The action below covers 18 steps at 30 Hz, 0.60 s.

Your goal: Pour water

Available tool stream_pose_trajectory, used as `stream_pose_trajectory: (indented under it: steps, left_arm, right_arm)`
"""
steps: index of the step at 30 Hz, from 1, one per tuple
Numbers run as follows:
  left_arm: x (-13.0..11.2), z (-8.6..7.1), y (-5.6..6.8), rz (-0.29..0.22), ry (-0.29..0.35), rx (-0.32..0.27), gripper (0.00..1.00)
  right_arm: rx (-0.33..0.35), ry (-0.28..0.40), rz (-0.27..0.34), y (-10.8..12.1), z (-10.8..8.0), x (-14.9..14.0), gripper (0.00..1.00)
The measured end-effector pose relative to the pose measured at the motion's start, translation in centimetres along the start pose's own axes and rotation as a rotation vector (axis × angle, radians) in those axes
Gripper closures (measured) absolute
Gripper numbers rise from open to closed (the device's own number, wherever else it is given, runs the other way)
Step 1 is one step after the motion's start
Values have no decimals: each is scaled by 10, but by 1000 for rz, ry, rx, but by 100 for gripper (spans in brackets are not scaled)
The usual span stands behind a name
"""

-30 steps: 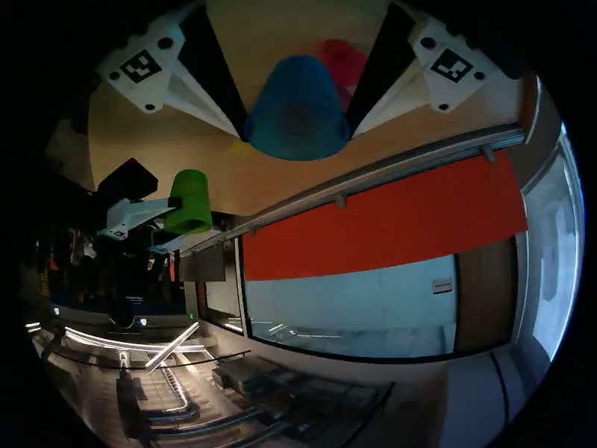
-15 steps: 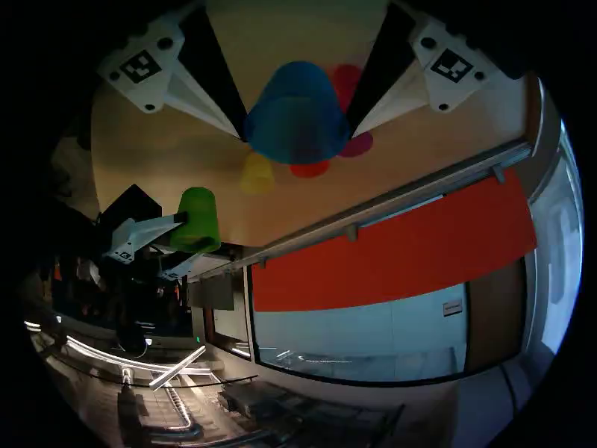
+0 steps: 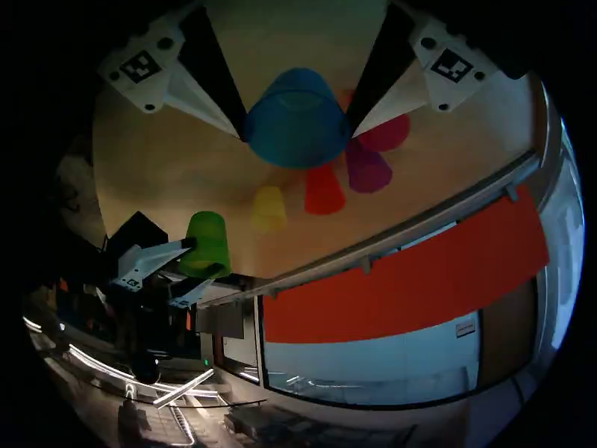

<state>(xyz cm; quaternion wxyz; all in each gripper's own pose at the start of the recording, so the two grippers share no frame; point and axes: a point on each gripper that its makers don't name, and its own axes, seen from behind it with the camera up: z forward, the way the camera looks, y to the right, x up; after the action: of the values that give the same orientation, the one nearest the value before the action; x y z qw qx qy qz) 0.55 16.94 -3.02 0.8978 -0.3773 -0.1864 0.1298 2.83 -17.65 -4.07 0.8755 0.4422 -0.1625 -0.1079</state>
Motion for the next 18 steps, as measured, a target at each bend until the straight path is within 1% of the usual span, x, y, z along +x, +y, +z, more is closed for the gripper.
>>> stream_pose_trajectory:
  steps: [6, 12, 18]
  left_arm:
    - [-22, 7, -1, 13, -65, -6, 10]
    - [-38, 14, -6, -3, -108, -15, 9]
    - [-51, 19, -9, -19, -138, -21, 10]
  right_arm:
    - [7, -46, 0, 1, 5, -18, 9]
    - [18, -88, 5, 0, 10, -33, 9]
    - [22, -116, 2, -1, 15, -44, 9]
